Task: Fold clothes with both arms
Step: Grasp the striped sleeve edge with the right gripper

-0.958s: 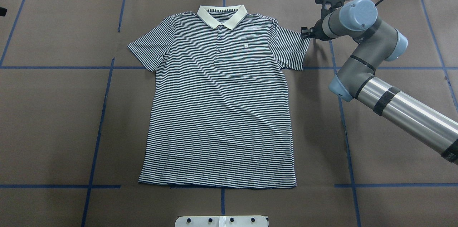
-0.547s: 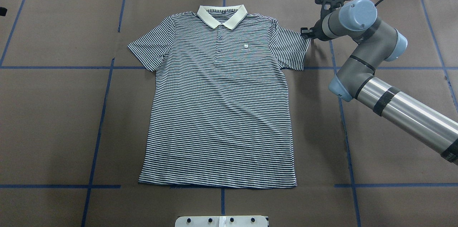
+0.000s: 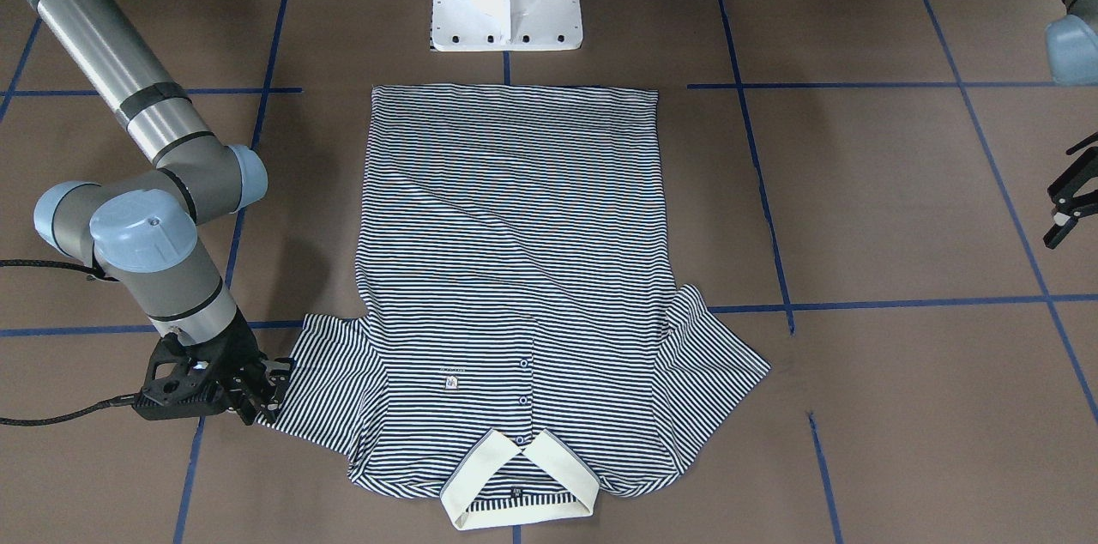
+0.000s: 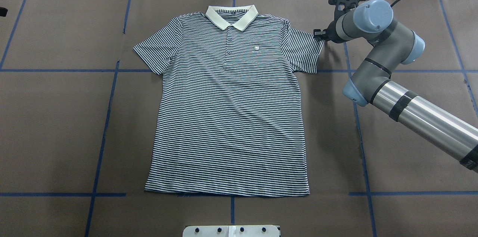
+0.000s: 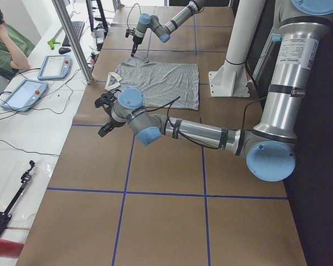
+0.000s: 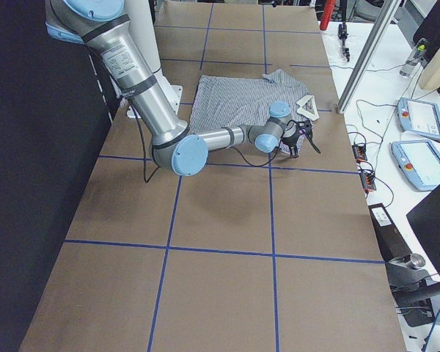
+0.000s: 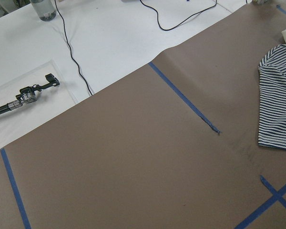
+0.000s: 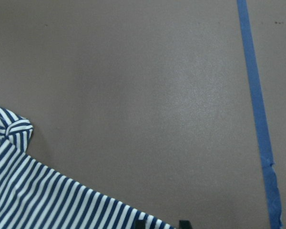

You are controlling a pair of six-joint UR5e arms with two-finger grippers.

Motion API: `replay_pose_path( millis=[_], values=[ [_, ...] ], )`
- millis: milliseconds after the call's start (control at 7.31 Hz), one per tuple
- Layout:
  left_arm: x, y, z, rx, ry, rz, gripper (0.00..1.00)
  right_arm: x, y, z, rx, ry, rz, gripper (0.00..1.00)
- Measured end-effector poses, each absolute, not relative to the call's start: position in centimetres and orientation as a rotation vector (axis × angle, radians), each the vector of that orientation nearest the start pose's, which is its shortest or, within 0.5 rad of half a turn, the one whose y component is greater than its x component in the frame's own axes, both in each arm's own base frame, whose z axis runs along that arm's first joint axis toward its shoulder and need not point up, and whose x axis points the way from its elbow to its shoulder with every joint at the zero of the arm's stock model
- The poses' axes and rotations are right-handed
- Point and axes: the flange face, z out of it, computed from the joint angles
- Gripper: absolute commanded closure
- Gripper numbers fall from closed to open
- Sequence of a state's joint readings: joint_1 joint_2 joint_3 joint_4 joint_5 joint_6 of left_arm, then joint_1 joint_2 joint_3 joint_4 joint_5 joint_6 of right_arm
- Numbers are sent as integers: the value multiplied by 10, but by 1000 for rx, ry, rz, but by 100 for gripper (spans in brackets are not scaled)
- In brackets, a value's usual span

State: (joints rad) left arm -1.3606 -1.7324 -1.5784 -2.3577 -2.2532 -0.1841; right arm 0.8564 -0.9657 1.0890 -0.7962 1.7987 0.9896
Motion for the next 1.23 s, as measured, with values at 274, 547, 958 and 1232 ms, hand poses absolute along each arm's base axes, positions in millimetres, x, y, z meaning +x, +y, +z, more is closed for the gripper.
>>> replay_pose_path(
  millis=[274, 547, 958, 1232],
  values=[
    [51, -577, 479, 777, 798, 350, 0, -421, -653, 447, 428, -813, 152, 100],
    [51, -577, 479, 776, 798, 350, 0, -422, -653, 446, 428, -809, 148, 100],
    [51, -577, 479, 776, 798, 350, 0, -414, -654, 438, 444, -807, 139, 100],
    [51, -577, 479, 776, 798, 350, 0, -397, -645, 428, 447, -798, 150, 100]
  ],
)
